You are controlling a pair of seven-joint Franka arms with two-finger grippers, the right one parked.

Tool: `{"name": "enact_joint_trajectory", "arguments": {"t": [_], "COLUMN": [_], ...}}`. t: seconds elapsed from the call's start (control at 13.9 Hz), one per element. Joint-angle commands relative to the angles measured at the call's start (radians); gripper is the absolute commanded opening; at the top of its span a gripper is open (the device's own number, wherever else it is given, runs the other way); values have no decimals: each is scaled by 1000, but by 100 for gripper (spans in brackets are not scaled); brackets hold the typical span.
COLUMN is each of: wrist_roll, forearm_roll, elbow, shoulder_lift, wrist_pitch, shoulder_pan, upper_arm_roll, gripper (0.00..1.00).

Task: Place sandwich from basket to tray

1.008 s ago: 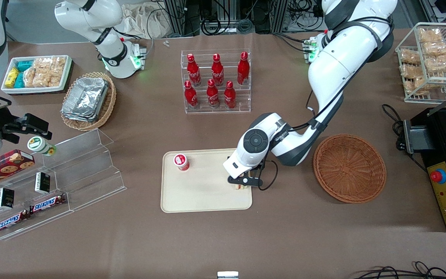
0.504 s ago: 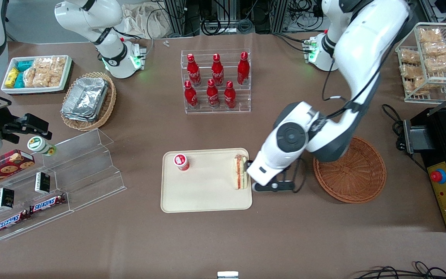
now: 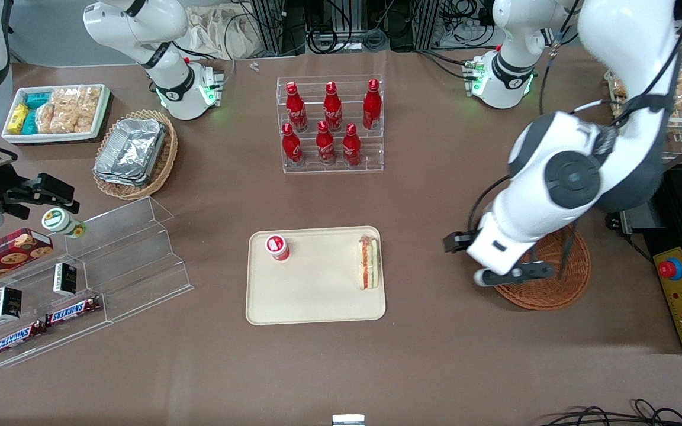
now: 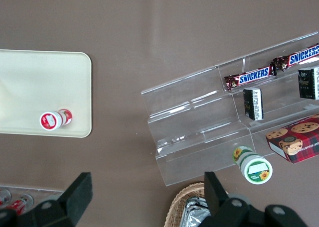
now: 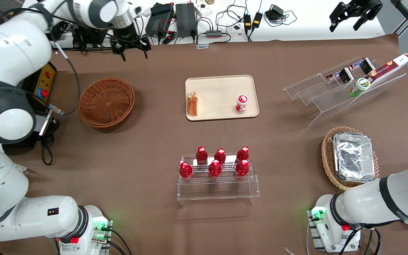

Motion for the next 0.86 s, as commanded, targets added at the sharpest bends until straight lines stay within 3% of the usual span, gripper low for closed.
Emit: {"name": "enact_joint_trajectory", "arguments": {"t": [0.0,0.36,0.79], "wrist_roll": [20,32,286], "forearm_roll": [-24,-21,-23], "elbow": [-35,22,-7], "shoulder_lift": [-90,-88,-126], "wrist_pitch": [-74,-167,-193], "shoulder_pan": [78,202,284], "upper_arm_roll": [-1,-4,-6], "gripper": [100,100,100]}}
